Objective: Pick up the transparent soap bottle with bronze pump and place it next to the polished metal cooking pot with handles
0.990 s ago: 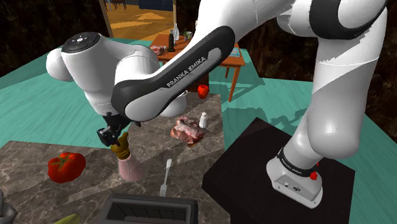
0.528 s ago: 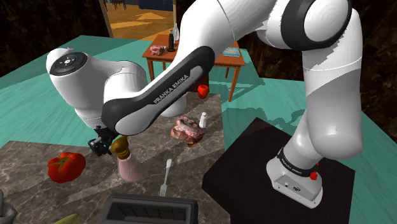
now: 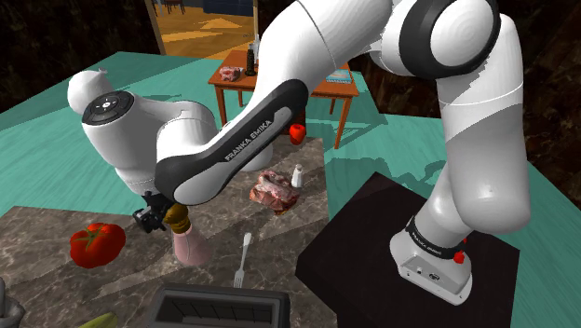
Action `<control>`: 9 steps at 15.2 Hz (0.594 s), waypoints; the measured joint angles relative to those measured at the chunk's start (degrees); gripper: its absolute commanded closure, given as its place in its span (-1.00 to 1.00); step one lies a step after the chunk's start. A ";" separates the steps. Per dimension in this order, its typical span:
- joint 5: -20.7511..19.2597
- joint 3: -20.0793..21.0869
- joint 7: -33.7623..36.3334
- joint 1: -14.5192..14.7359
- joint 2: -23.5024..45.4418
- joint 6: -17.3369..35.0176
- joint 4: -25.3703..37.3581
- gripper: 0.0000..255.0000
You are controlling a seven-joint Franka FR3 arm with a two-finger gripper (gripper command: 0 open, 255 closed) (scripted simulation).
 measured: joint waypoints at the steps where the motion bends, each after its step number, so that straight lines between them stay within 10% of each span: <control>1: -0.01 0.00 0.00 -0.01 0.00 0.02 -0.01 -1.00; 2: -0.01 -0.01 0.00 -0.01 0.00 0.03 -0.02 -1.00; 3: -0.01 -0.01 0.00 -0.01 0.00 0.03 -0.02 1.00; 9: -0.01 -0.01 0.00 -0.01 0.01 0.03 -0.04 1.00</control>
